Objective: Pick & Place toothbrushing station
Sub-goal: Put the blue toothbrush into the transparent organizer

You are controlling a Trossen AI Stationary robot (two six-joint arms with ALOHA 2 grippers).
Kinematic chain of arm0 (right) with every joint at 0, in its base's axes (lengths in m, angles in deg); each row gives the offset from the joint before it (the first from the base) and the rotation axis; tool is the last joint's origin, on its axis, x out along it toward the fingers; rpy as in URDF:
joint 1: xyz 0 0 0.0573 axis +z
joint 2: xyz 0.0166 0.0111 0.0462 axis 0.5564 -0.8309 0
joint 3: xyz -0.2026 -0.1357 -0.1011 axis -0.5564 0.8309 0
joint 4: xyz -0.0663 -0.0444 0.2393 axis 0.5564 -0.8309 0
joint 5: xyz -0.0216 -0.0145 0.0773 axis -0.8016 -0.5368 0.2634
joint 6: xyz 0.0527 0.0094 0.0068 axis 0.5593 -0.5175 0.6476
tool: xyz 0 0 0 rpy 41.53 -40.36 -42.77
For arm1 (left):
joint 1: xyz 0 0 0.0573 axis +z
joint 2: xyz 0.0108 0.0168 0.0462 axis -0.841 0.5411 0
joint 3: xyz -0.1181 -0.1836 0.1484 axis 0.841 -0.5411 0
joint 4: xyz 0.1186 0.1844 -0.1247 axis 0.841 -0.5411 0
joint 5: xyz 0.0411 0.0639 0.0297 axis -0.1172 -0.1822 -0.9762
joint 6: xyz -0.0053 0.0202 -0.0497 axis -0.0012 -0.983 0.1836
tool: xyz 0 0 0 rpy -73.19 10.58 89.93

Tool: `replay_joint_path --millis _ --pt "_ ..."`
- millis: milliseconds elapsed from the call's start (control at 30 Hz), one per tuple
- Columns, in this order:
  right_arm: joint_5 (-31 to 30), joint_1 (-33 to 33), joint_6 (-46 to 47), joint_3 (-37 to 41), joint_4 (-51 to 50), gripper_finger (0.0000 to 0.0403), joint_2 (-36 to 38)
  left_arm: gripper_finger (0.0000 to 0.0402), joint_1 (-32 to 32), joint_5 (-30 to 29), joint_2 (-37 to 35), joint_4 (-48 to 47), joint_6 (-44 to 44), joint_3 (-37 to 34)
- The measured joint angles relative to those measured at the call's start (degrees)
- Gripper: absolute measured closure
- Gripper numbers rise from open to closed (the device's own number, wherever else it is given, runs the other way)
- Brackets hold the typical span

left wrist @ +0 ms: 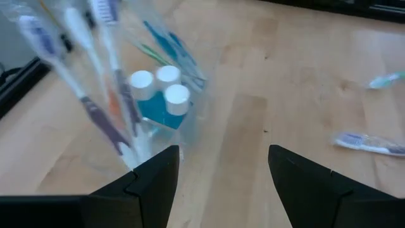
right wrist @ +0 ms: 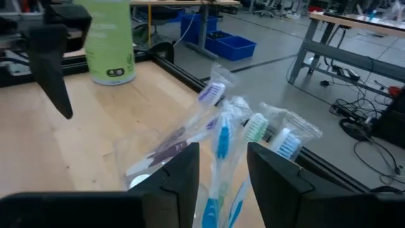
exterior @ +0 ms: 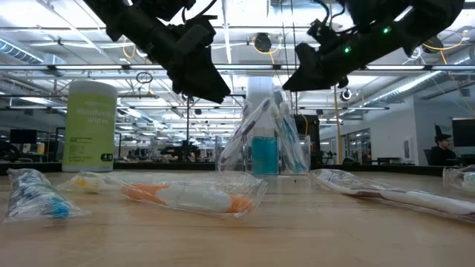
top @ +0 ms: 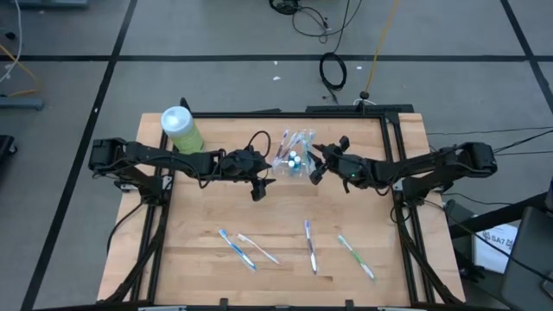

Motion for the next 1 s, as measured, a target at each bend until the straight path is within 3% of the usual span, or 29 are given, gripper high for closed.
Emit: replay_joint_path --millis 300,567,700,867,1000 --pt "0.0 3.1 0.0 0.0 -2.5 0.0275 4.2 0.0151 -5.6 8.7 0.0 -2.6 2.0 0.0" --pt "0.1 3.7 0.0 0.0 -2.7 0.0275 4.2 0.0151 -13.2 9.1 0.0 -3.6 13.0 0.0" --pt "0.2 3.7 0.4 0.0 -2.7 0.0275 4.2 0.0151 -17.9 9.1 0.0 -9.5 16.1 0.0" --pt "4.0 3.7 0.4 0.0 -2.6 0.0275 4.2 0.0151 -24.3 9.0 0.0 -15.0 34.7 0.0" --pt "6.1 3.7 0.4 0.0 -2.7 0.0275 4.2 0.0151 -28.9 8.4 0.0 -15.0 40.6 0.0"
